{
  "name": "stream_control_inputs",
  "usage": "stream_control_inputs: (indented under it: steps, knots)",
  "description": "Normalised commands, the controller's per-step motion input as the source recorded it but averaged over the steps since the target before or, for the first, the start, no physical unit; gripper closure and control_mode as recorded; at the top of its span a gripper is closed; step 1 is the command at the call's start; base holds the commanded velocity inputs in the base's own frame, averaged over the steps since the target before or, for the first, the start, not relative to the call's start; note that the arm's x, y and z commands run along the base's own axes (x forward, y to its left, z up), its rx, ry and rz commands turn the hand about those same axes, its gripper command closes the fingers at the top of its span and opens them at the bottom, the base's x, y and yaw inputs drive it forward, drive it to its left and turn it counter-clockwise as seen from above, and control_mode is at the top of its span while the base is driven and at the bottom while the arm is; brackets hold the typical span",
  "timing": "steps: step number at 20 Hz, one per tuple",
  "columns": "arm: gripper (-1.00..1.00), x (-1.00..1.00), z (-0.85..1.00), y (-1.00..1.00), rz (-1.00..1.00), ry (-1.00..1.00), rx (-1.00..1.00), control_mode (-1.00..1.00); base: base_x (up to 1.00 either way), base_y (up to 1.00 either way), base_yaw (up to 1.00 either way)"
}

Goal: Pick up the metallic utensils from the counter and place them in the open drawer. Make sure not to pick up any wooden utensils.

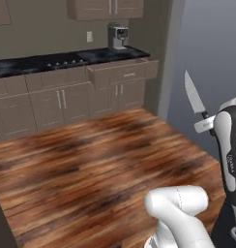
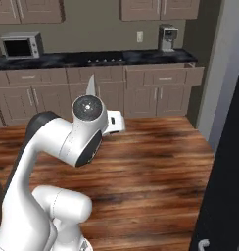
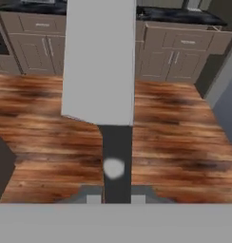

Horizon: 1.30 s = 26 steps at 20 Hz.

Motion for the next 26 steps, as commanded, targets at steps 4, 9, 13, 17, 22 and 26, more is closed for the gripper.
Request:
stream_control_inputs:
  steps: [4,9,13,17,22,26]
  knots:
    - [1.0,0.0,0.0,0.0,0.0,0.0,0.0,1.0,1.0,0.09,0.33]
    - [1.0,0.0,0.0,0.0,0.0,0.0,0.0,1.0,1.0,0.01,0.17]
    - [1.0,0.0,0.0,0.0,0.0,0.0,0.0,1.0,1.0,0.02,0.02]
    - [1.0,0.0,0.0,0.0,0.0,0.0,0.0,1.0,1.0,0.2,0.0]
    - [1.0,0.0,0.0,0.0,0.0,0.0,0.0,1.0,1.0,0.01,0.0]
    - [1.0,0.0,0.0,0.0,0.0,0.0,0.0,1.0,1.0,-0.12,0.0]
